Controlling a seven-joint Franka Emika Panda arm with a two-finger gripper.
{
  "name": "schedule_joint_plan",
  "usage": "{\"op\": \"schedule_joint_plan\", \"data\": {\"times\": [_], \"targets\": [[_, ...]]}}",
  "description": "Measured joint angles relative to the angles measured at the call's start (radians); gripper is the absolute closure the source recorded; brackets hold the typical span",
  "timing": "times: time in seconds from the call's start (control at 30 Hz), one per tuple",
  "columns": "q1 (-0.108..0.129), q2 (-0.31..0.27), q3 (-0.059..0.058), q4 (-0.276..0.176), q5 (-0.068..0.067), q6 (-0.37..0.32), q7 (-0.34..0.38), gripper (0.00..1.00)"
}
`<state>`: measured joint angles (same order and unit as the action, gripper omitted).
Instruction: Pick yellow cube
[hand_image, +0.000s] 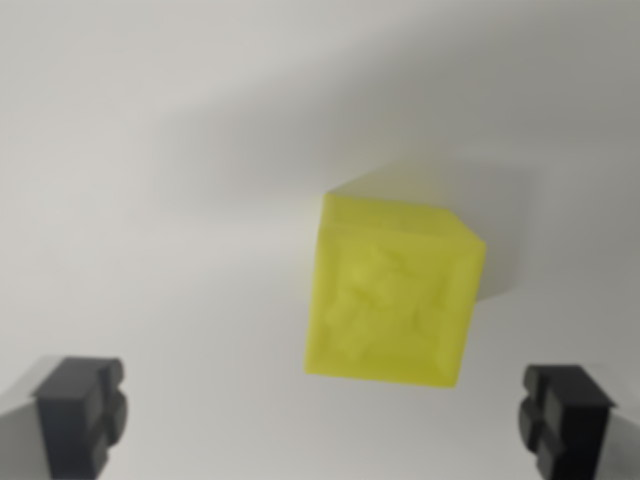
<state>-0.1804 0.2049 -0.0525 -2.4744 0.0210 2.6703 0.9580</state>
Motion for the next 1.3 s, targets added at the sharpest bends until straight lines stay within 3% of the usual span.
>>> {"op": "schedule_joint_plan", "data": {"times": [0.67, 0.97, 1.3], "targets": [[-0.030, 0.087, 0.000, -0.054, 0.026, 0.148, 0.008, 0.00], [-0.031, 0.098, 0.001, -0.053, 0.028, 0.158, 0.008, 0.00], [-0.028, 0.173, 0.002, -0.037, 0.051, 0.215, -0.009, 0.00]]}}
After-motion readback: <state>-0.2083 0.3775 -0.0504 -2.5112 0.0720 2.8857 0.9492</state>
